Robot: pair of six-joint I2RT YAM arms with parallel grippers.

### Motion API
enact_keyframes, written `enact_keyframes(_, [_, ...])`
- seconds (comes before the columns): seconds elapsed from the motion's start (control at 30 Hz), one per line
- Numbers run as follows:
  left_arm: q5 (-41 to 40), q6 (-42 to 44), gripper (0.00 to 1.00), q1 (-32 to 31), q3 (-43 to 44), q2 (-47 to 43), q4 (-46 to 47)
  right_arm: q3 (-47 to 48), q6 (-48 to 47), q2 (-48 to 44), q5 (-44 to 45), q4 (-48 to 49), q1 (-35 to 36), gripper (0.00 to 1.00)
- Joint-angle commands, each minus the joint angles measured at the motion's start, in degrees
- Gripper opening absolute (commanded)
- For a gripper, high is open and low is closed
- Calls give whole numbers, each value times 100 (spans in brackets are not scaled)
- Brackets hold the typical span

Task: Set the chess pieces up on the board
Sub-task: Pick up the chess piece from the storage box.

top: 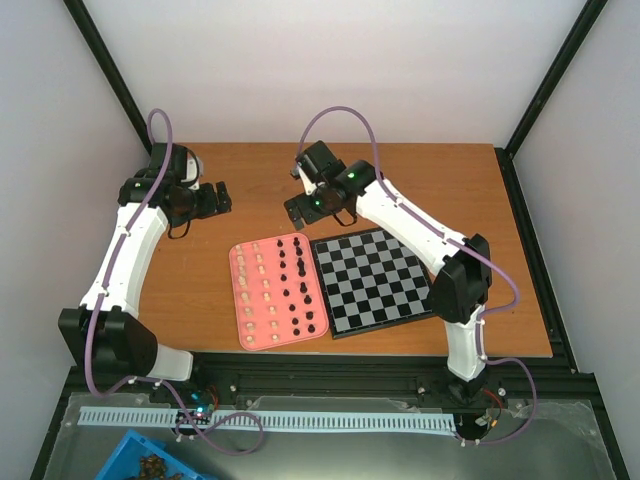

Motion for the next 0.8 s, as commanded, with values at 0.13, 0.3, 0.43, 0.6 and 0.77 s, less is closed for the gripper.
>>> enact_keyframes(0.13, [63, 54, 100, -27, 240, 30, -142, 392, 76, 360, -248, 238, -77, 100])
enact_keyframes(0.3, [49, 28, 100, -27, 101, -49, -117, 719, 245, 1036, -413, 62, -112, 86])
enact_keyframes(0.43, [159, -4, 100, -34, -51, -98, -53, 937, 289, 1409, -499, 46, -112, 69])
enact_keyframes(0.6, [183, -13, 100, -37, -154, -91, -24, 1125, 215, 1712, -542, 42, -112, 45])
enact_keyframes(0.77, [233, -37, 100, -30, -178, -28, -5, 1127, 234, 1918, -789, -87, -99, 42])
